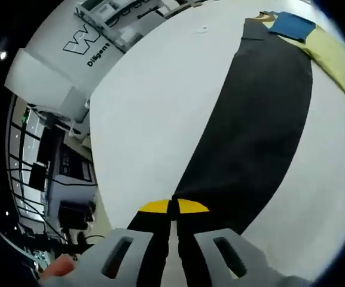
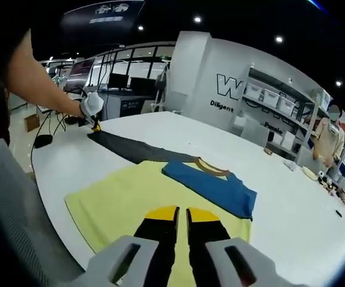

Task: Fold the garment on the visible template until the final outline fits inside the template.

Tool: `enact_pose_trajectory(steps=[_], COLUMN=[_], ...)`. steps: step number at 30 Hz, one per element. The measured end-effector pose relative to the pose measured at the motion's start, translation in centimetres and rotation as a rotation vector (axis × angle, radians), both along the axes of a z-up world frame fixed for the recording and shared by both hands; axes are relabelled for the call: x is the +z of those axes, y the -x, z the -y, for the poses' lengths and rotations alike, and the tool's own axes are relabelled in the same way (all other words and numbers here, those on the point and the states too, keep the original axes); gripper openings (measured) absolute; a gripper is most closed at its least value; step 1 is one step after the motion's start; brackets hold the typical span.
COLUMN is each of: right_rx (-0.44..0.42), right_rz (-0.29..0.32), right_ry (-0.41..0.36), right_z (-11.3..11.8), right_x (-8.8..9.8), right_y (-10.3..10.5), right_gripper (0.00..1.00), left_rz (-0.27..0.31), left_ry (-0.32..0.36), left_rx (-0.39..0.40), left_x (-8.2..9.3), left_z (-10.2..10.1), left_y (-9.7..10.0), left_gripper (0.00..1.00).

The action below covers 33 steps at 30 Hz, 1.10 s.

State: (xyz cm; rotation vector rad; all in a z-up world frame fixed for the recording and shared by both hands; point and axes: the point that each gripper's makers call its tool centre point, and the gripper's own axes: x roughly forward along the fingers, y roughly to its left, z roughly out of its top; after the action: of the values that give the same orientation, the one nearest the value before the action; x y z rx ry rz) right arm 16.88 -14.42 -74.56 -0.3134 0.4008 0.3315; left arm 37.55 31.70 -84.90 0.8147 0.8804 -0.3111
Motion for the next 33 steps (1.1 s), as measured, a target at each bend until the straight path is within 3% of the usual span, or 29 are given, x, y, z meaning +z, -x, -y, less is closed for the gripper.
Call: enact_pose_trajectory(steps=[4,9,10,12,13,14,18,20,23,28,29,33], right_rx=[0.001,0.003,0.003,0.003,0.004,0.005,0.015,0.021,0.028,0.035,0.034,0.023], right_rz=[-0.001,0.003,0.006,0.01,0.011,0.011,0.017,0.019,0.02,0.023,0.024,0.018], right_ry=[0.001,-0.001,-0.001,-0.003,-0.003,-0.005,-0.008,-0.007,-0.009,-0.012,-0.016,-0.019], right_z=[0.0,-0.1,-0.1,-0.1,-0.2,-0.2,-0.5,-0.6,-0.8,-0.9,-0.9,-0.6], right_x=[0.0,0.1,0.1,0.2,0.2,0.2,0.4,0.4,0.5,0.6,0.6,0.5], right_y=[0.0,0.0,0.0,0.0,0.0,0.0,0.0,0.1,0.1,0.2,0.2,0.1], right_gripper=[0.0,0.0,0.0,0.0,0.0,0.0,0.0,0.0,0.0,0.0,0.0,0.0], left_rz=[0.015,0.041,0.042,0.098,0.119,0.104,0.083,0.087,0.127,0.138,0.157,0.178], left_ry=[0.034,0.102,0.148,0.247,0.376,0.409,0.473,0.467,0.513,0.529,0.571,0.561], left_rx=[0.018,0.121,0.161,0.243,0.327,0.367,0.449,0.462,0.506,0.534,0.577,0.568], left_x=[0.0,0.7,1.0,1.8,2.1,1.8,0.2,-0.1,-0.2,-0.3,-0.4,-0.4], left_z=[-0.2,-1.3,-1.4,-1.4,-1.0,-0.9,-0.4,-0.3,0.5,0.9,1.1,1.1], left_y=[0.0,0.5,1.0,1.2,2.0,2.7,5.1,5.7,5.8,5.7,5.6,5.7], left_gripper=[0.0,0.11,0.11,0.14,0.15,0.15,0.16,0.17,0.16,0.11,0.11,0.11])
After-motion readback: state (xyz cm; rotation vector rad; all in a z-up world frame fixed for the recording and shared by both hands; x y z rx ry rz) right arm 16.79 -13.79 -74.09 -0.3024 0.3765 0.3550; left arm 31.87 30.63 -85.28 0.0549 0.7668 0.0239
